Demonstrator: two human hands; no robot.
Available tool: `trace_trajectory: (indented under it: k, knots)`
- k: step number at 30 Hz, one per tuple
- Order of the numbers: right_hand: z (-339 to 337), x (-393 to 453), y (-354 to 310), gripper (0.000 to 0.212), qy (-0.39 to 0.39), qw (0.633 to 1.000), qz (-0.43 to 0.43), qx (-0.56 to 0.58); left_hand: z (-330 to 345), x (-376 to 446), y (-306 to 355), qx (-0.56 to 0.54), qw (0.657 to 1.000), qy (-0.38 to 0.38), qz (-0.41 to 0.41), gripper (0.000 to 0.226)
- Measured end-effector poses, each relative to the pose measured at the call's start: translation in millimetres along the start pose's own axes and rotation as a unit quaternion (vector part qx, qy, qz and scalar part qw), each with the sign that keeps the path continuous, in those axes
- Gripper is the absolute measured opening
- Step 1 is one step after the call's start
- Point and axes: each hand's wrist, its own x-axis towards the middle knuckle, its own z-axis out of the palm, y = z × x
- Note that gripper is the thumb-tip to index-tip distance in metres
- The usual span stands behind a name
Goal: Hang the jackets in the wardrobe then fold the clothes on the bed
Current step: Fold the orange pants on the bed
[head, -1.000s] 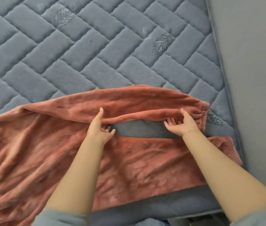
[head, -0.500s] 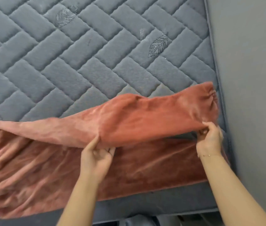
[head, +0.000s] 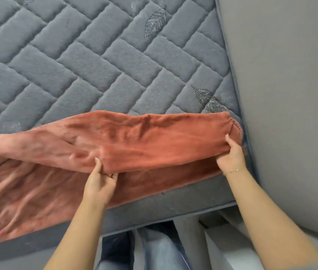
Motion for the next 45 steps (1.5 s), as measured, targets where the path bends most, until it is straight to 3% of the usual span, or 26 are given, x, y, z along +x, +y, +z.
trace_trajectory:
  k: [5,11,17,21,25,29,31,35,38,41,45]
  knots:
    - [-51,-6,-21,0.030,0.031,0.999,-0.020,-0.007,-25,-26,-25,0.040,0.999,0.006,0.004,0.013]
    - [-84,6,2,0.039,0.166,0.981,0.035,-0.092,-55,-13,-71,0.106,0.988,0.093,-0.058,0.015]
    - [-69,-11,36,0.038,0.210,0.972,0.033,-0.102,-39,6,-71,0.113,0.986,0.101,-0.063,0.009]
    - [-52,-45,84,0.040,0.180,0.973,0.116,-0.090,-36,-2,-65,0.101,0.987,0.115,-0.047,0.008]
    - [-21,-94,153,0.044,0.184,0.950,0.193,-0.160,-55,-9,-27,0.059,0.992,0.106,0.018,0.043]
    - [17,-141,211,0.026,0.159,0.944,0.242,-0.158,-88,-4,31,0.102,0.985,0.081,0.113,0.040]
    - [40,-156,233,0.022,0.132,0.947,0.258,-0.141,-102,-3,63,0.104,0.982,0.075,0.139,0.050]
    - [87,-184,275,0.011,0.067,0.938,0.316,-0.124,-119,4,121,0.116,0.975,0.077,0.172,0.042]
    - [115,-203,314,0.023,0.026,0.932,0.342,-0.117,-127,13,168,0.111,0.967,0.104,0.207,0.044]
    - [144,-218,350,0.045,0.006,0.926,0.370,-0.070,-127,37,222,0.123,0.973,0.091,0.170,0.060]
    - [181,-221,377,0.032,0.005,0.921,0.378,0.090,-106,76,266,0.205,0.974,0.076,0.062,0.080]
